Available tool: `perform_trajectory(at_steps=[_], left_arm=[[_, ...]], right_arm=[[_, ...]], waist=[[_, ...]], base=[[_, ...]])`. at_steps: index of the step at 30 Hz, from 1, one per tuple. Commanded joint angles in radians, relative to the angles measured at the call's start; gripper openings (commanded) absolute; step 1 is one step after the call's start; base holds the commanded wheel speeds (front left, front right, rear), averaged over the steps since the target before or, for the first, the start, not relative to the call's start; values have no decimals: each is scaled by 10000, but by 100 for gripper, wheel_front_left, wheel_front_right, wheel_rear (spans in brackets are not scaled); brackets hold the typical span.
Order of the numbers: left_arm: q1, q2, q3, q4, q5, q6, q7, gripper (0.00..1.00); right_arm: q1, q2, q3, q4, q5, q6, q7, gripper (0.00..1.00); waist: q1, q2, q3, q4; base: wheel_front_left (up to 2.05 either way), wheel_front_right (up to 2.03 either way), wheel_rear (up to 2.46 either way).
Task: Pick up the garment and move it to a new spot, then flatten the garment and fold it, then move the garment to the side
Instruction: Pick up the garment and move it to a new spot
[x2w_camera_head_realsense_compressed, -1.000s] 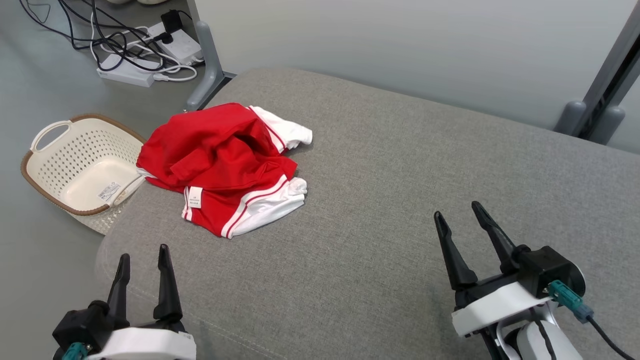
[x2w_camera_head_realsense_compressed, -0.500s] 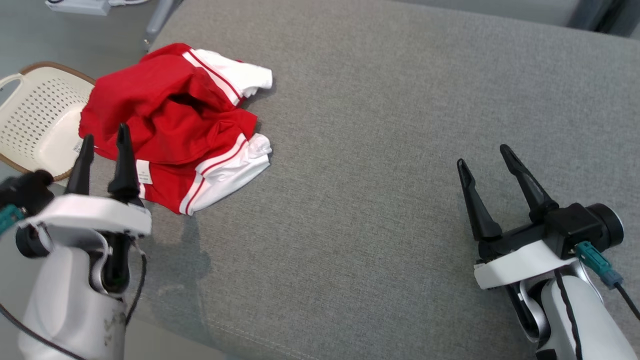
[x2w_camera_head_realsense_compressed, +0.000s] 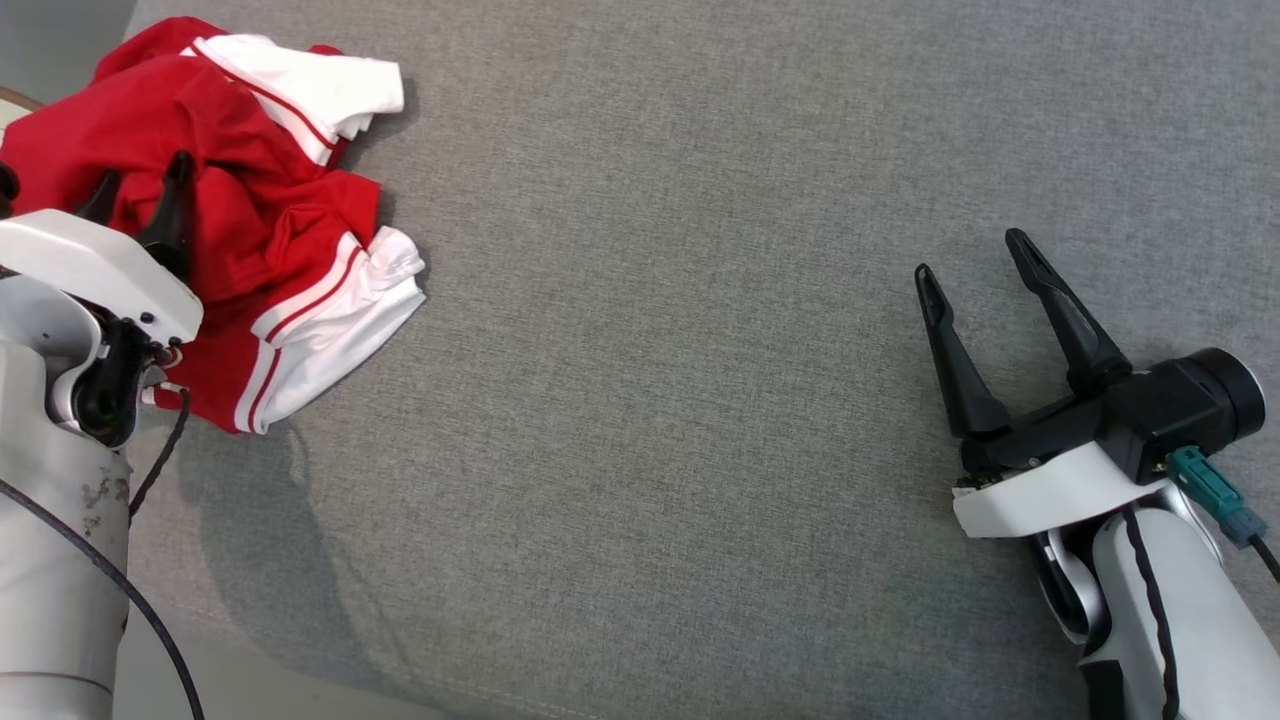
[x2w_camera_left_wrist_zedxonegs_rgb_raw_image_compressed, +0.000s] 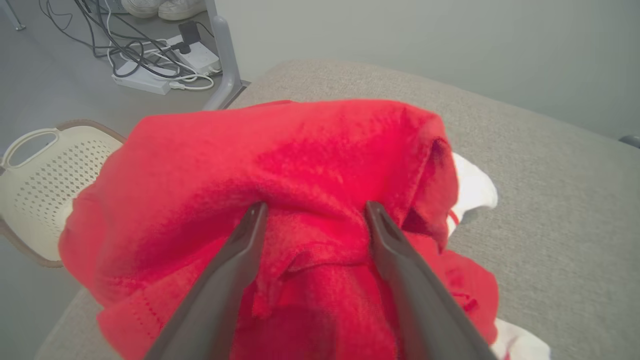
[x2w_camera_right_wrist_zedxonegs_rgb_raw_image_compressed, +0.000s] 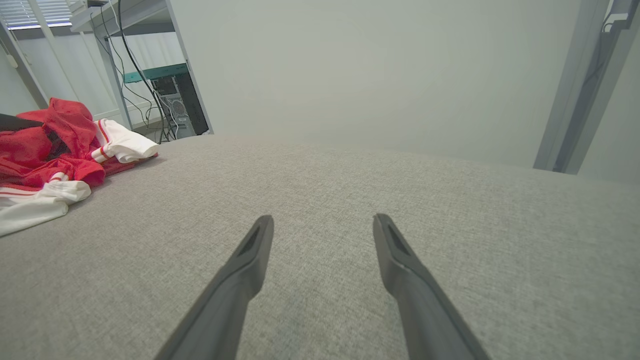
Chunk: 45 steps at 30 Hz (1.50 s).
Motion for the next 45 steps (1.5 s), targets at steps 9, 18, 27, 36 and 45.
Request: perform_trajectory(at_steps=[9,18,27,36,45], left_arm=[[-739,287,-251,1261,27,-37,563,96],[-939,315,-276,1722,-313,-62,247,0],[-1029,531,-48,1240,-317,14,-1412,0],[-789,696,57,-456,-338,-18,-2718,0],[-220,364,-63,-3324,-563,112,-2658,0]], right_arm=[[157,-83,-85,80,-85,-4,-4,100],[135,-6,-88,118,-159,-3,-5,100],[294,205,-10,259,-67,-3,-14,100],[550,519,114,364,103,-3,-14,100],[896,733,-151,297,281,-3,-14,100]], waist=[[0,0,200,-309],[0,0,-132,-287],[0,0,-1138,-169],[0,0,-2308,-288],[0,0,-3160,-742]], base=[[0,0,0],[0,0,0],[0,0,0],[0,0,0],[0,0,0]])
